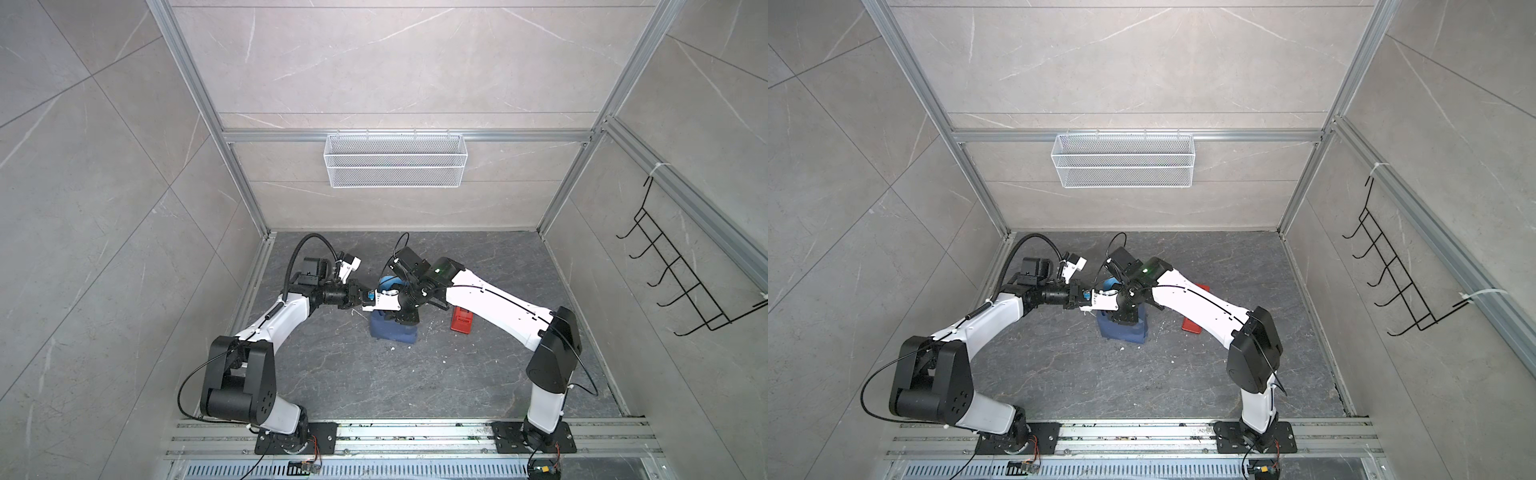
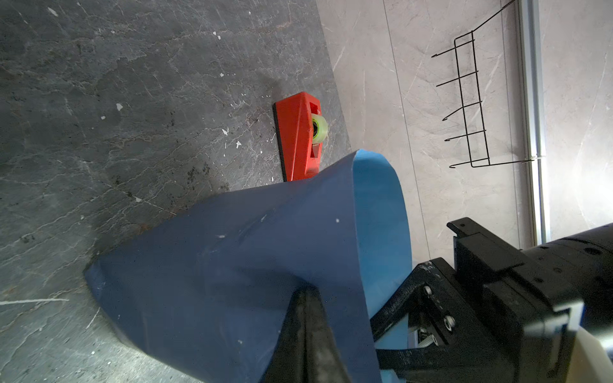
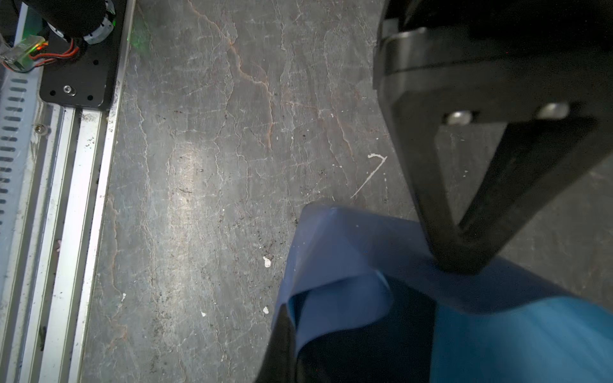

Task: Wrap a gift box in wrapping paper
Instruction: Fold the wrapping paper for the gift box.

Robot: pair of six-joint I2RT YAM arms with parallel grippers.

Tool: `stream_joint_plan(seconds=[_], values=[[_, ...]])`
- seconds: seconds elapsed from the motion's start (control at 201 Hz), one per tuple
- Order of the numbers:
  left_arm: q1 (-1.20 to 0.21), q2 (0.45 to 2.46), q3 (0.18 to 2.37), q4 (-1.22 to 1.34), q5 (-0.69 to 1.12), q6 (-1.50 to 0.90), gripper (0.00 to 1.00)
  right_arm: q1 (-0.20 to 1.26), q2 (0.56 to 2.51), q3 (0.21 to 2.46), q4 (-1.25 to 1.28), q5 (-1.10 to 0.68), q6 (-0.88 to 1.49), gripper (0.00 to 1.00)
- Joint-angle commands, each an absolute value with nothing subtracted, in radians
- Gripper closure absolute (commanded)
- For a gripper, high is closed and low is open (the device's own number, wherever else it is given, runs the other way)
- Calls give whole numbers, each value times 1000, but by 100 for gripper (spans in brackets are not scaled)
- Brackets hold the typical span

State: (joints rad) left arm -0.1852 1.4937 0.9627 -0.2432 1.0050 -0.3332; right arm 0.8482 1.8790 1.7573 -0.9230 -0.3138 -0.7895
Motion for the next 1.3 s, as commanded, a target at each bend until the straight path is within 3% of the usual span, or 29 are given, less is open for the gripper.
stream_joint_plan(seconds=[0.0, 0.234, 0.443, 0.573, 0.832, 1.3], values=[[-168, 1430, 1005, -420, 982, -204, 100, 855, 1852, 1745, -913, -312, -797, 100], [-54, 1374, 1091, -607, 882, -105, 100, 855, 1853, 1745, -917, -308, -808, 100], [-119, 1415, 977, -320, 1046, -287, 100, 854, 1855, 1774, -932, -305, -818, 100], [-147, 1457, 973, -265, 1035, -290, 100, 855, 1858, 1792, -959, -330, -825, 100], [-204, 1520, 983, -211, 1023, -312, 100, 855, 1861, 1789, -968, -327, -822, 72], [-261, 1594, 1004, -226, 959, -297, 100, 853, 1826, 1758, -975, -322, -819, 77]])
